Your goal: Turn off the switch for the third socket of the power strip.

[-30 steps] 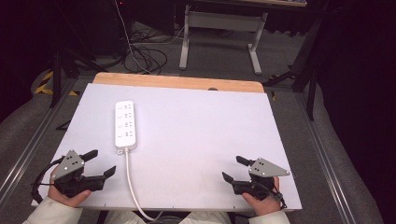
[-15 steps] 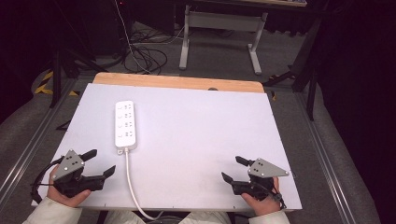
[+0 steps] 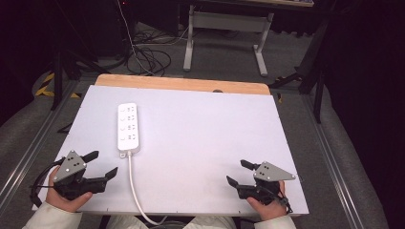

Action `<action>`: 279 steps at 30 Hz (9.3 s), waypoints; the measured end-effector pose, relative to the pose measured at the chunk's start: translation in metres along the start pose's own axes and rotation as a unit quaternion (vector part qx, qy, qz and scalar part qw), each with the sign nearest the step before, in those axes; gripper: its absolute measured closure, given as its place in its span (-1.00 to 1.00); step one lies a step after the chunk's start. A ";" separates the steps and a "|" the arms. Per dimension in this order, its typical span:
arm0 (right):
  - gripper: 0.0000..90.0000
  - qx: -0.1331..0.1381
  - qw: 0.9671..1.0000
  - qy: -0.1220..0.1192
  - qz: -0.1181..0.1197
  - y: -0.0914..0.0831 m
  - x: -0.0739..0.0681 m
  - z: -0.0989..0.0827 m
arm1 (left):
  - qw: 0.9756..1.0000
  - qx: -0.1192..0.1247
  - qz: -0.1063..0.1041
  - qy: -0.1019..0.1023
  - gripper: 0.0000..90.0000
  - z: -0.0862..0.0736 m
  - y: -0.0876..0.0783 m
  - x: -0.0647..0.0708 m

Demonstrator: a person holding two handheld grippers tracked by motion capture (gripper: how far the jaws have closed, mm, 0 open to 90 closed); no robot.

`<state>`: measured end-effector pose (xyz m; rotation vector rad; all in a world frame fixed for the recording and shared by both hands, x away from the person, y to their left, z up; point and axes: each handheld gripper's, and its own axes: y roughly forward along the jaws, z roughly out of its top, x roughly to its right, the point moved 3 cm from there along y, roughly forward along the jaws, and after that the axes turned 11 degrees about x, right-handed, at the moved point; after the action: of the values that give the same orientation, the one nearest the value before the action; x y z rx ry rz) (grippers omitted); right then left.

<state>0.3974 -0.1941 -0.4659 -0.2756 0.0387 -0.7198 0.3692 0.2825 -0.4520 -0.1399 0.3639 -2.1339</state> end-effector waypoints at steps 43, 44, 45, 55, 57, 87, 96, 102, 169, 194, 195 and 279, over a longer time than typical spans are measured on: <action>-0.40 -0.005 1.000 0.004 0.005 0.003 -0.001 -0.002 | 0.999 -0.031 -0.013 0.006 -0.44 0.078 0.027 -0.028; -0.40 -0.005 1.000 0.004 0.006 0.003 -0.001 -0.002 | 0.999 -0.032 -0.014 0.010 -0.44 0.079 0.028 -0.029; -0.40 -0.005 1.000 0.004 0.006 0.003 -0.001 -0.002 | 0.999 -0.032 -0.015 0.005 -0.43 0.080 0.028 -0.029; -0.38 -0.006 1.000 0.000 0.005 0.003 -0.001 -0.002 | 0.998 -0.048 0.000 0.031 0.05 0.089 0.038 -0.041; -0.37 -0.006 1.000 0.001 0.005 0.003 -0.001 -0.002 | 0.998 -0.053 0.002 0.034 0.23 0.091 0.041 -0.044; -0.31 -0.002 1.000 -0.002 0.008 0.003 0.000 -0.003 | 0.997 -0.050 0.036 -0.046 1.00 0.080 0.107 -0.095; -0.32 0.000 1.000 -0.001 0.008 0.002 0.001 -0.003 | 0.996 -0.064 0.052 -0.037 1.00 0.069 0.126 -0.104; -0.32 -0.003 1.000 -0.001 0.008 0.003 0.001 -0.004 | 0.994 -0.078 0.066 -0.044 1.00 0.061 0.138 -0.111; -0.34 -0.002 1.000 0.003 0.019 0.002 0.000 -0.004 | 0.978 -0.172 0.101 -0.055 1.00 0.029 0.174 -0.116; -0.34 -0.002 1.000 0.003 0.022 0.002 0.000 -0.004 | 0.977 -0.177 0.110 -0.046 1.00 0.029 0.175 -0.112; -0.34 -0.002 1.000 0.003 0.021 0.001 0.000 -0.004 | 0.977 -0.178 0.111 -0.042 1.00 0.029 0.175 -0.112; -0.35 -0.002 1.000 0.003 0.017 0.001 0.001 -0.004 | 0.999 -0.034 0.002 -0.036 0.09 0.100 0.086 -0.062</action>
<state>0.3982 -0.1946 -0.4700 -0.2753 0.0501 -0.6874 0.4963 0.2691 -0.3818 -0.2535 0.3947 -2.1065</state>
